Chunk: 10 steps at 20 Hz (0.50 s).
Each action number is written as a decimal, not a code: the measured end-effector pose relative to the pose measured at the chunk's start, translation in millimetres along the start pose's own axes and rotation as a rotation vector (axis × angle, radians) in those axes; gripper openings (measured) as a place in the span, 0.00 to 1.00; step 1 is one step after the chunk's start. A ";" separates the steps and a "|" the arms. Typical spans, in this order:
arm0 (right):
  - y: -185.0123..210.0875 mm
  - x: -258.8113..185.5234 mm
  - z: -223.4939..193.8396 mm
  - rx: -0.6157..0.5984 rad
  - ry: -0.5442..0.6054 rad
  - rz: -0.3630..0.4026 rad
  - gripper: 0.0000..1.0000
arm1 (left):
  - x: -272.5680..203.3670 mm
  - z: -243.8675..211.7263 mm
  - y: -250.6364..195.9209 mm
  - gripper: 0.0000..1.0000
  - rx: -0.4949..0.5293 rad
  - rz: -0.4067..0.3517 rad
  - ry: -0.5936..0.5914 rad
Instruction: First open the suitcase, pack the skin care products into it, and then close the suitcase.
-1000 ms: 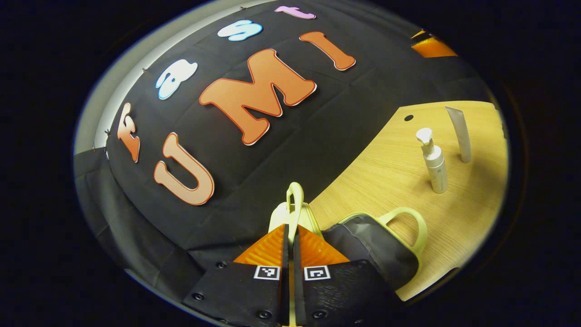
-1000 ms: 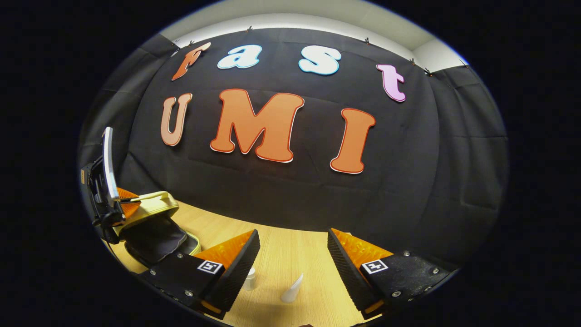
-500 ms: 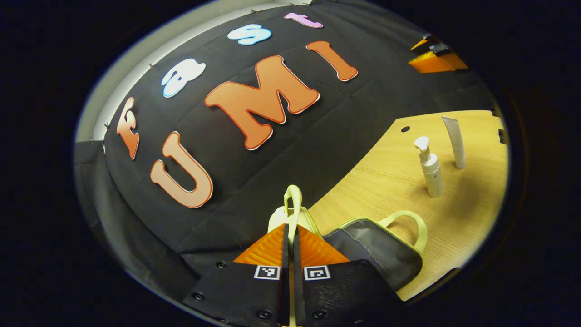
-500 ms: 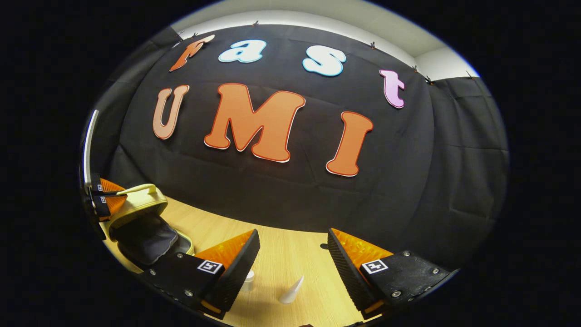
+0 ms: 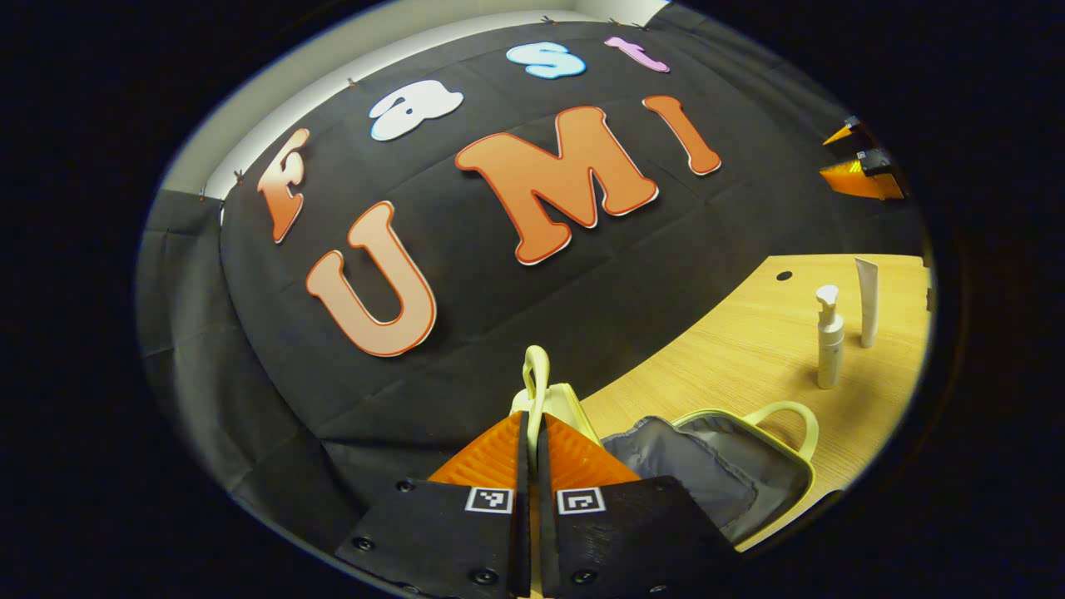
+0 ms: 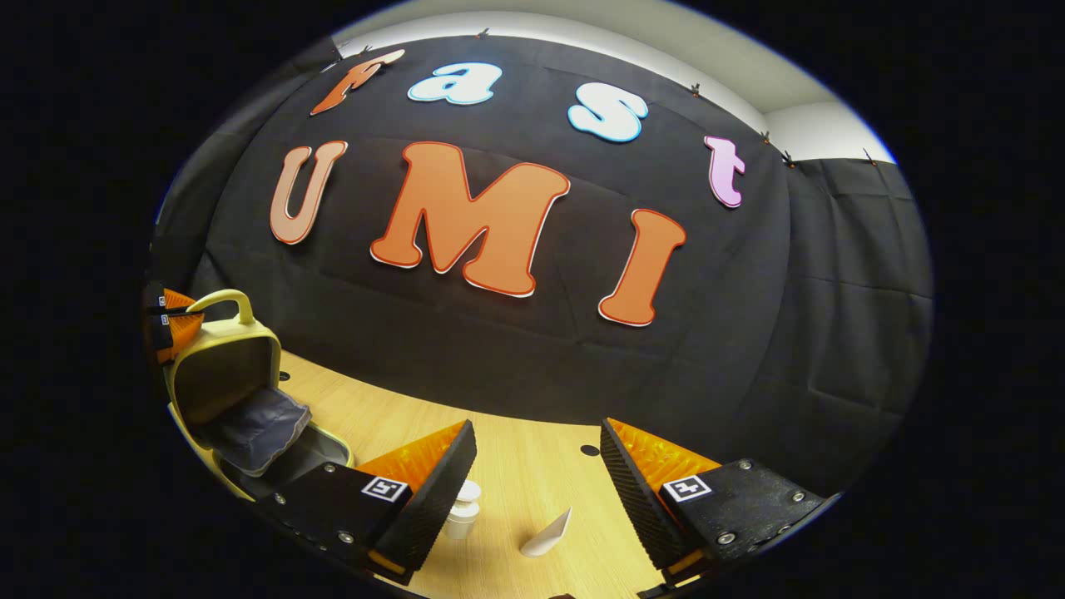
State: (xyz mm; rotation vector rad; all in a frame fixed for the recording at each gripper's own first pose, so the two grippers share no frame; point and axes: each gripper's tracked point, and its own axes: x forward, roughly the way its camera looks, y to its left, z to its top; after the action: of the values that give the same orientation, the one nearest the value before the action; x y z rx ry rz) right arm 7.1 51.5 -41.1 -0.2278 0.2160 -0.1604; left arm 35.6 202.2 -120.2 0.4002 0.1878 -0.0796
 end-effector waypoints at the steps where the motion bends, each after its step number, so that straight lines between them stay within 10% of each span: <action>1: 5.1 0.6 2.1 -0.009 0.003 0.005 0.96 | 0.1 -4.7 6.8 0.05 -0.024 0.002 0.007; 10: 28.9 11.8 20.5 -0.002 -0.021 0.048 0.96 | 10.0 -50.0 73.2 0.05 -0.237 0.095 0.084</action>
State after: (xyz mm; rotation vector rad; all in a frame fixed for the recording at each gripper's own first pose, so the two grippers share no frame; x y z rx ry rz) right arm 27.0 81.4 -30.8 -0.2261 0.2011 -0.1104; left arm 45.4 288.8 -139.6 0.1758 0.2576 0.0533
